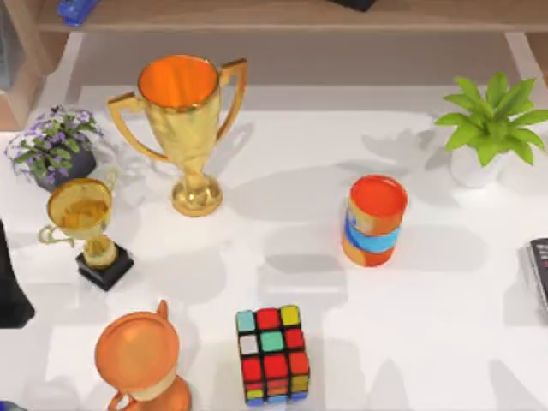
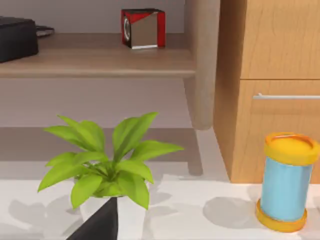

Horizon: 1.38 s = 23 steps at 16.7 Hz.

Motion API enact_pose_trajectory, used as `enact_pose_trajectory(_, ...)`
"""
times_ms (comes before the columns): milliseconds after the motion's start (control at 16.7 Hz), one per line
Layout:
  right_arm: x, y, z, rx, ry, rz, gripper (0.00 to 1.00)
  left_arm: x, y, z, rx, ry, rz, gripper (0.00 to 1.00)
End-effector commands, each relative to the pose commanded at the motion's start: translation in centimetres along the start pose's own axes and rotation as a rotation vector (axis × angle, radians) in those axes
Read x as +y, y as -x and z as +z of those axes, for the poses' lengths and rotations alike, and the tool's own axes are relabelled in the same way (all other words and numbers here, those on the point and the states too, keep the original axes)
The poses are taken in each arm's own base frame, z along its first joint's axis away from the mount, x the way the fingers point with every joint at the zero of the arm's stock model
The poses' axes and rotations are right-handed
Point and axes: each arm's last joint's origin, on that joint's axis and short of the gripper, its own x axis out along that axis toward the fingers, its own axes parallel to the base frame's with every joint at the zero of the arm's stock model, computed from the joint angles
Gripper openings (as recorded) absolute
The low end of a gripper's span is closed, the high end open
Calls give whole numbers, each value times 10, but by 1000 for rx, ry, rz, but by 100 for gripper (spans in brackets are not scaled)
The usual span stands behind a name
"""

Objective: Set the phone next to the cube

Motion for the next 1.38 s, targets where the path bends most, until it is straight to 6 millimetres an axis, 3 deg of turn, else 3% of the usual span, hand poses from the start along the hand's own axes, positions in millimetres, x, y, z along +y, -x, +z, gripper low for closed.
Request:
enact_pose_trajectory(300,-2,-1,8,48,33,-16,100,0,0,0,0,0,0,100)
enact_pose_trajectory(600,-11,-18,40,296,172,-63,100,0,0,0,0,0,0,100)
enact_pose_trajectory(1020,-47,-98,71,849,373,-13,100,0,0,0,0,0,0,100)
enact_pose_trajectory(1380,-99,-176,46,1251,438,165,100,0,0,0,0,0,0,100)
